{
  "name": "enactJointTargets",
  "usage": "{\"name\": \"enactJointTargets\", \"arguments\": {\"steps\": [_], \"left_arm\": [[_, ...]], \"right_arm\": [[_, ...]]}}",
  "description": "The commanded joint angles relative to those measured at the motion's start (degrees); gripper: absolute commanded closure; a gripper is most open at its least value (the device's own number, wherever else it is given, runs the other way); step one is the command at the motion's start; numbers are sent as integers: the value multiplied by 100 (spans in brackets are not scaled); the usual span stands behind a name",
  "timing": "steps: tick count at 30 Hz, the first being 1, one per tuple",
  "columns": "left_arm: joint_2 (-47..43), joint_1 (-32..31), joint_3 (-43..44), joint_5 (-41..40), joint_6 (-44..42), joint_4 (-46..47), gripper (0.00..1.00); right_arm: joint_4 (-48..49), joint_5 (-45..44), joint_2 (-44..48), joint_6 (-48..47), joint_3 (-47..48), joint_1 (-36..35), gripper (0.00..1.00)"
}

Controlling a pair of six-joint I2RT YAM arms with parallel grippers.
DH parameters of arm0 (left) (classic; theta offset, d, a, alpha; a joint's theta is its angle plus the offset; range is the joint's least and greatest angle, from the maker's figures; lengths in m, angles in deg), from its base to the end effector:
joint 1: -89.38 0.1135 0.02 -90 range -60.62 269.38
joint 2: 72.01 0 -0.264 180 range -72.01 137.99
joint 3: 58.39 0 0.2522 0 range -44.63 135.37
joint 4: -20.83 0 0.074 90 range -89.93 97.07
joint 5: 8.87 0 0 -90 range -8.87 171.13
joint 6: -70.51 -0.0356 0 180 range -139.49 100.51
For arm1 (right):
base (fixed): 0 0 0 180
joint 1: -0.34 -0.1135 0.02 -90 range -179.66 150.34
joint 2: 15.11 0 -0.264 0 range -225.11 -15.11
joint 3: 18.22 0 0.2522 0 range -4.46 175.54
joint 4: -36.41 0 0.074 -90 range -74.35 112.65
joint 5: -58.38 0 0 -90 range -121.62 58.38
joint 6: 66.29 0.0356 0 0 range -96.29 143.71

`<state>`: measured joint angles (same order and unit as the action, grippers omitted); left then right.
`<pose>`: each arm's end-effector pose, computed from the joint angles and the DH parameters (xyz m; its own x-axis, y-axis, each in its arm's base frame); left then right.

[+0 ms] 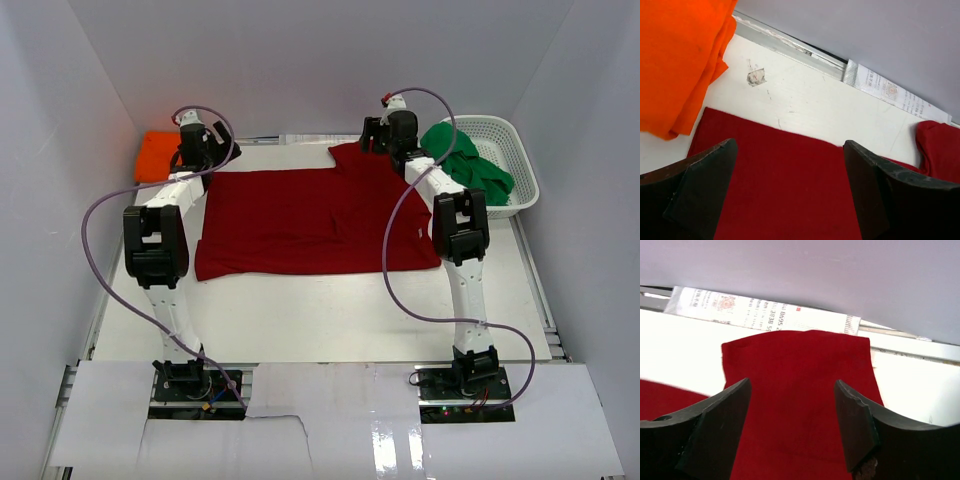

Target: Fold and stack the t-shirts

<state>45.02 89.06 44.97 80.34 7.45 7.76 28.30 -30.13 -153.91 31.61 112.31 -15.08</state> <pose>0.4829 -0.0022 0.2397 -0.3981 -0.4508 -0.7990 -0.2098 0.8926 -0.3991 0.5525 0.1533 0.2202 -0.3091 0.0573 -0.9493 -0.2497 0.9583 0.1391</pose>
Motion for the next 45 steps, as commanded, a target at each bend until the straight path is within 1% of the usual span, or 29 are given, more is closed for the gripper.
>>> {"name": "enactJointTargets", "arguments": {"steps": [1,2,5,9,13,15,18,20,23,25,27,32,34,36,40,43,45], "left_arm": [[502,23,336,255,-163,767,2],[653,23,478,325,-163,670,2],[1093,23,944,352,-163,503,2],[1313,23,1068,370,-145,669,2],[1585,23,1375,282,-198,442,3],[1691,23,1411,220,-198,432,3],[1814,23,1446,185,-172,388,5],[1867,23,1455,168,-171,345,5],[1946,23,1472,168,-180,265,6],[1972,23,1446,-42,-189,230,6],[2007,32,1446,-78,-180,195,7],[2113,23,1472,-157,-180,160,8],[2157,23,1499,-184,-171,142,9],[2218,23,1560,-228,-171,98,9],[2306,23,1657,-272,-171,11,12],[2324,23,1692,-289,-163,-34,16],[2315,23,1666,-333,-136,-208,18]], "right_arm": [[1042,-123,-270,-192,162,30,27],[1122,-419,-348,-210,162,22,27],[947,-746,-629,-324,512,48,27],[543,-1019,-850,-473,882,83,24],[297,-1160,-929,-597,918,101,24],[253,-1160,-956,-632,944,109,24],[77,-1099,-1043,-623,1076,144,28],[-54,-1020,-1096,-597,1137,162,29],[-213,-959,-1114,-553,1120,162,33],[-301,-915,-1123,-527,1076,162,34],[-380,-888,-1140,-465,1041,162,35],[-398,-835,-1167,-482,979,162,36],[-363,-835,-1184,-500,979,162,38],[-345,-835,-1228,-509,1031,162,39],[-512,-853,-1333,-491,1189,171,39],[-556,-853,-1334,-483,1208,180,43],[-836,-862,-1342,-483,1286,180,42]]}}
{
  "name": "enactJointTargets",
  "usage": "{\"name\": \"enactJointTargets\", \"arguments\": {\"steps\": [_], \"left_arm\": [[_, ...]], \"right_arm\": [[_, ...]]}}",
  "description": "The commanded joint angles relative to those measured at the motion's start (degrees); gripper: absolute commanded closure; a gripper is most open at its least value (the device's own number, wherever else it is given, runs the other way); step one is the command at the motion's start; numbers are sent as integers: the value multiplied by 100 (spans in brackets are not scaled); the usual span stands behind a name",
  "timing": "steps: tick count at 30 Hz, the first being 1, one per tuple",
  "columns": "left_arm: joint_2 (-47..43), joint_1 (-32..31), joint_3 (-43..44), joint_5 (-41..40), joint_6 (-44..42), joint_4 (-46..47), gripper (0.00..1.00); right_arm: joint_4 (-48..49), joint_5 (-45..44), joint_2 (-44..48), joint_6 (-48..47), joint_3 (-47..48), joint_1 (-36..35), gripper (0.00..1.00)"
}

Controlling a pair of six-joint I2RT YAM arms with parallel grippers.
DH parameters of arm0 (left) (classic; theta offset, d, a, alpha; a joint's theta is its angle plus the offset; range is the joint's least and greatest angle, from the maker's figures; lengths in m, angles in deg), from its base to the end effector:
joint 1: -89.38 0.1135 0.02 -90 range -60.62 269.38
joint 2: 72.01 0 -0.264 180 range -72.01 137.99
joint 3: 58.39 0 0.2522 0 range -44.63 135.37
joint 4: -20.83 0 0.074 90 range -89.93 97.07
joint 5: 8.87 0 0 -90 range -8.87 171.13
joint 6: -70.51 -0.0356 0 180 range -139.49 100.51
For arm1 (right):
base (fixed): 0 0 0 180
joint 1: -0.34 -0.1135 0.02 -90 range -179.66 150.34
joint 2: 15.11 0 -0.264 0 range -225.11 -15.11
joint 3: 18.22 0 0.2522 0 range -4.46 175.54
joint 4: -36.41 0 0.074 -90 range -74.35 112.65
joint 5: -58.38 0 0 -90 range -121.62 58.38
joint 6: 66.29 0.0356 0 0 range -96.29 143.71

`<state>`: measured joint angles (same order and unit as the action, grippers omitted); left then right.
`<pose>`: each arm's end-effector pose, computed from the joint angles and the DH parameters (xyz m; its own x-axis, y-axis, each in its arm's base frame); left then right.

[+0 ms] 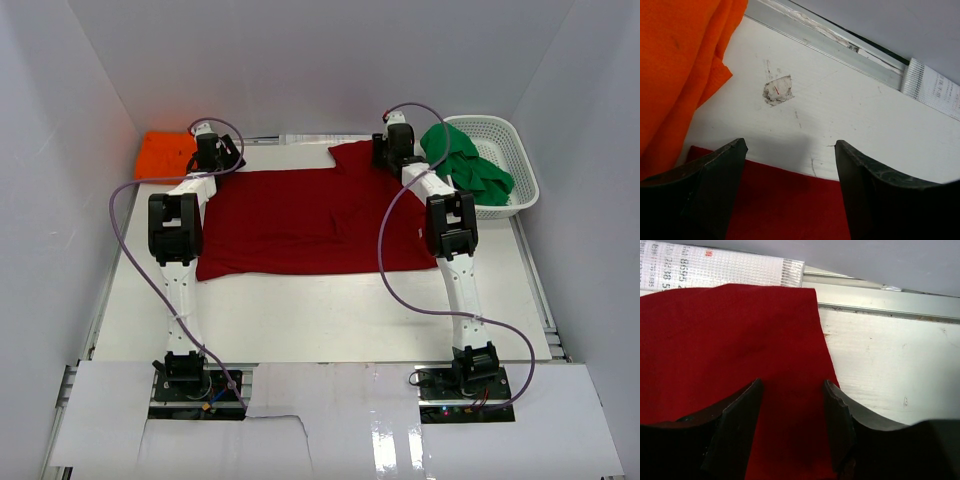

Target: Fold and stack the t-shirts

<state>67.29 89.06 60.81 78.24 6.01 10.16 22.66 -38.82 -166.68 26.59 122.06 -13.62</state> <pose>0.5511 -0.0013 0.1429 -0.4455 -0.4275 -0.7866 -0.2543 0.9029 -0.3466 0.5819 0.1401 0.1435 -0.4167 -0.0522 -0.9075 -0.1083 0.9941 -0.0075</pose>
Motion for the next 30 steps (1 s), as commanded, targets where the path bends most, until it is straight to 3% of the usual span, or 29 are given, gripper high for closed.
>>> {"name": "enactJointTargets", "arguments": {"steps": [1,3,4,5,8,10,11,15,23,30], "left_arm": [[79,23,55,-123,17,-450,17],[27,23,-42,-123,43,-450,18],[18,23,-68,-132,52,-459,18],[0,23,-86,-141,52,-467,20],[-35,23,-112,-150,52,-503,26],[-53,23,-77,-159,96,-581,40],[-44,23,27,-124,122,-721,57],[-105,23,46,-115,131,-854,65],[-676,23,-743,-290,157,-863,79],[-1054,23,-965,-352,131,-907,66]], "right_arm": [[-352,8,-57,20,312,33,41],[-467,8,21,38,198,33,43],[-467,-18,57,81,137,42,47],[-415,-9,83,108,-20,51,58],[-274,-1,241,161,-259,59,71],[-186,26,303,170,-330,60,79],[-212,87,338,178,-277,60,83],[-265,114,470,213,-373,60,85],[137,254,1164,337,-1707,51,87],[140,342,1366,337,-2034,51,86]]}}
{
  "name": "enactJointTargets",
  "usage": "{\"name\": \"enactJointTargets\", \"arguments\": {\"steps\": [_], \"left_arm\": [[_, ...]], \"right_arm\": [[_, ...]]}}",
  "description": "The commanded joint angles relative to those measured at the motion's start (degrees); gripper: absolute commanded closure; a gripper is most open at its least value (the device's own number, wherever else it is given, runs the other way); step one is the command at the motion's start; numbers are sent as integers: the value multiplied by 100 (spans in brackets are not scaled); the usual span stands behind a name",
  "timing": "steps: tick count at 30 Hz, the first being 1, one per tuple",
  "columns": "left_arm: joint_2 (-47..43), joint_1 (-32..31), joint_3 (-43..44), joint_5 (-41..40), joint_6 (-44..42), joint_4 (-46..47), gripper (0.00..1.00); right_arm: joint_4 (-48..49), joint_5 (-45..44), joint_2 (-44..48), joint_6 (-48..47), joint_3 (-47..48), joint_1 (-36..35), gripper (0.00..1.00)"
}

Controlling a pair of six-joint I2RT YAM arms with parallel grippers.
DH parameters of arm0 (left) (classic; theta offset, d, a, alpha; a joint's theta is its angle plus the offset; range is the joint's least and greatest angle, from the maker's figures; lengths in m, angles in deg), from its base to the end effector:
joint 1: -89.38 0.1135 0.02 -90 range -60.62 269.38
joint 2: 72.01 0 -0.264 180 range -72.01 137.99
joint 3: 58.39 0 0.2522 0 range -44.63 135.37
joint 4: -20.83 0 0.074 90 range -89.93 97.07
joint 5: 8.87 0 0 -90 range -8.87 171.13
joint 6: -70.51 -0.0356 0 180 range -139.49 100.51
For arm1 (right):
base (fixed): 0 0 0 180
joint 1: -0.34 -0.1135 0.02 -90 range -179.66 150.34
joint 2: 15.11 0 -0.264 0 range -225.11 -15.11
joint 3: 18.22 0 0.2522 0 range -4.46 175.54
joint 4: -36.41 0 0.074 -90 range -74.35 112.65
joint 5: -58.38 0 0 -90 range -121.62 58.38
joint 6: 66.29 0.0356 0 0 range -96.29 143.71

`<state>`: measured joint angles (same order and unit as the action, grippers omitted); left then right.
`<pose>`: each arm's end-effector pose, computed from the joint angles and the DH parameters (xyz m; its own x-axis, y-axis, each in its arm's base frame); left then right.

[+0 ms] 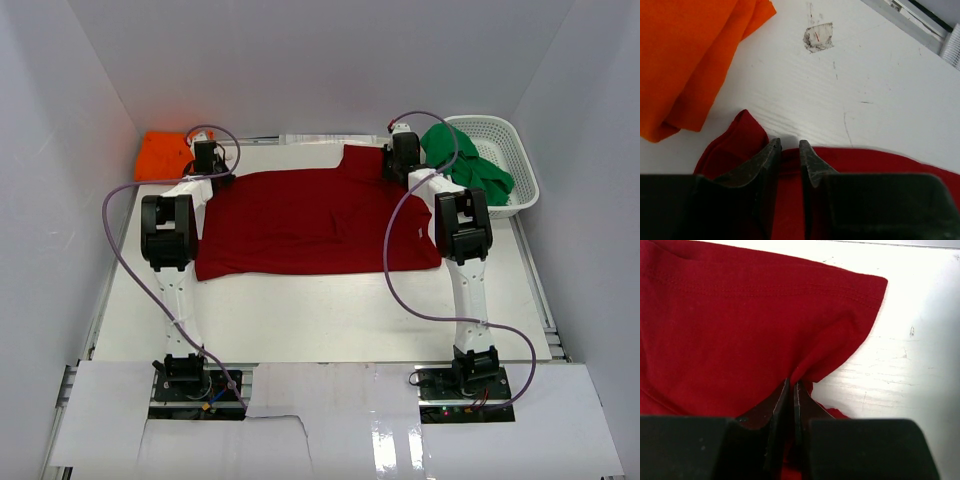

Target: Fold and stack the t-shirts

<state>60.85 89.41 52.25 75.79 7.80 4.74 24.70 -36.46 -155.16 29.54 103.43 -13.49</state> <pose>0.5189 0.0036 0.1438 -0.5172 -0.4568 -0.7238 -0.3496 0.8847 -0.3085 0.5410 0.1301 0.1485 -0.5016 -0.0192 -0.8649 -0.1170 0.9921 0.0458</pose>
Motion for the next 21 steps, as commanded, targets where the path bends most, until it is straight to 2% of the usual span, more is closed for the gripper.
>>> {"name": "enactJointTargets", "arguments": {"steps": [1,15,21], "left_arm": [[-445,-12,-108,-133,-57,-426,67],[-1138,-21,-1355,-380,75,-383,70],[-1735,-179,-1997,-730,31,-453,70]], "right_arm": [[-72,115,232,33,-207,38,86],[-37,106,961,-20,-1271,-94,84],[59,-34,1620,-11,-2202,-217,83]]}}
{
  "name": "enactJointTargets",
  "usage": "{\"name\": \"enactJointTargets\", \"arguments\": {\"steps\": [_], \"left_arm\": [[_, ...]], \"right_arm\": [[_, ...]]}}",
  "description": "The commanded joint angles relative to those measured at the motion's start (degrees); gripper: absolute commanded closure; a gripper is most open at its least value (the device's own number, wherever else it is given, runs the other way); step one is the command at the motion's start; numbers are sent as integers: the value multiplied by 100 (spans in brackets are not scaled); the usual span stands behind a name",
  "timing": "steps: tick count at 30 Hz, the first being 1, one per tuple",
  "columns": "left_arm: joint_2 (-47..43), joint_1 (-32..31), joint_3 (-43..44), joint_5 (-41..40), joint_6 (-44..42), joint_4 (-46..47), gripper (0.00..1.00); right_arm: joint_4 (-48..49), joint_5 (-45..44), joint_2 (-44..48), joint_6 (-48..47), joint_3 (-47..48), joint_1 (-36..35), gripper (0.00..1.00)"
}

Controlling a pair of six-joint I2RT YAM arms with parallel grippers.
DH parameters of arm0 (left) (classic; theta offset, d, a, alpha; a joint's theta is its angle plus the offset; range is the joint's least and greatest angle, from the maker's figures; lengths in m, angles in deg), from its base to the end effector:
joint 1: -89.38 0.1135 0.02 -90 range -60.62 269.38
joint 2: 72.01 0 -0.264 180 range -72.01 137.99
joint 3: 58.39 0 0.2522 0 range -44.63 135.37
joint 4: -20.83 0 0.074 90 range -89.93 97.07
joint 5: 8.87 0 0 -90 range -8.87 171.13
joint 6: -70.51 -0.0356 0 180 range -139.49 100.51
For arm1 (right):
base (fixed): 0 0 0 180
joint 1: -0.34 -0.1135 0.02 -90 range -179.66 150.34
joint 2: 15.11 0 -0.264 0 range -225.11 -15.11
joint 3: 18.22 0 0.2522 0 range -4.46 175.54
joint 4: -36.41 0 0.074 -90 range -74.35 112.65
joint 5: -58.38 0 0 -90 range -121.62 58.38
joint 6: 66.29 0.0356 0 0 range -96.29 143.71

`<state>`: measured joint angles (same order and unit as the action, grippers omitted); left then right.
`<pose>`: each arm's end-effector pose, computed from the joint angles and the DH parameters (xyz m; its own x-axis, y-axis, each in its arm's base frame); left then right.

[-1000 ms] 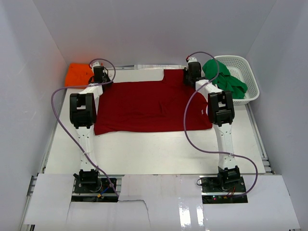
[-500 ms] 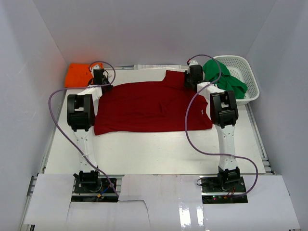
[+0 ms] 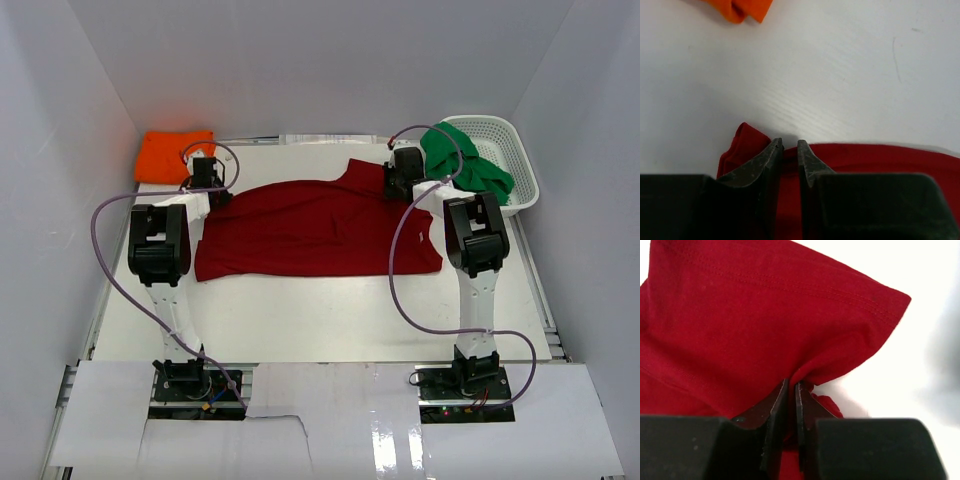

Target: Fold and stack the t-shirts

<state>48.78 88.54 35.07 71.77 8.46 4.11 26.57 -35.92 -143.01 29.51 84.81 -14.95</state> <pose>0.4577 -0.0009 0.1486 -0.5661 -0.4542 -0.6879 -0.4163 0.8778 -0.2370 0.4840 0.1295 0.1534 -0.5670 -0.0505 -0.8222 -0.1470 0.9883 0.0406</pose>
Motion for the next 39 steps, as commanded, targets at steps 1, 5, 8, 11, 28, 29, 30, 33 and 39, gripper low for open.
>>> {"name": "enactJointTargets", "arguments": {"steps": [1,5,8,11,28,29,30,33,39], "left_arm": [[-600,-161,-341,-373,-78,-372,70],[-732,-215,-228,-443,-193,-398,68],[-776,-215,159,-321,-281,-477,64],[-742,-223,747,-241,-307,-626,55],[93,-215,2164,-628,-746,-1049,43],[146,-215,2216,-628,-755,-1066,43],[190,-215,2242,-610,-764,-1075,43],[339,-215,2330,-610,-773,-1127,43],[384,-215,2348,-663,-773,-1128,43]], "right_arm": [[-94,-98,467,-9,-436,-88,82],[12,-115,704,114,-640,-106,63],[-58,-151,801,158,-473,-115,54],[-93,-256,845,114,-157,-123,51],[-542,-406,-798,-141,2453,175,43],[-542,-397,-972,-132,2681,193,44],[-568,-388,-1061,-132,2779,202,44],[-621,-449,-1299,-167,3060,263,42],[-735,-476,-1413,-167,3078,342,41]]}}
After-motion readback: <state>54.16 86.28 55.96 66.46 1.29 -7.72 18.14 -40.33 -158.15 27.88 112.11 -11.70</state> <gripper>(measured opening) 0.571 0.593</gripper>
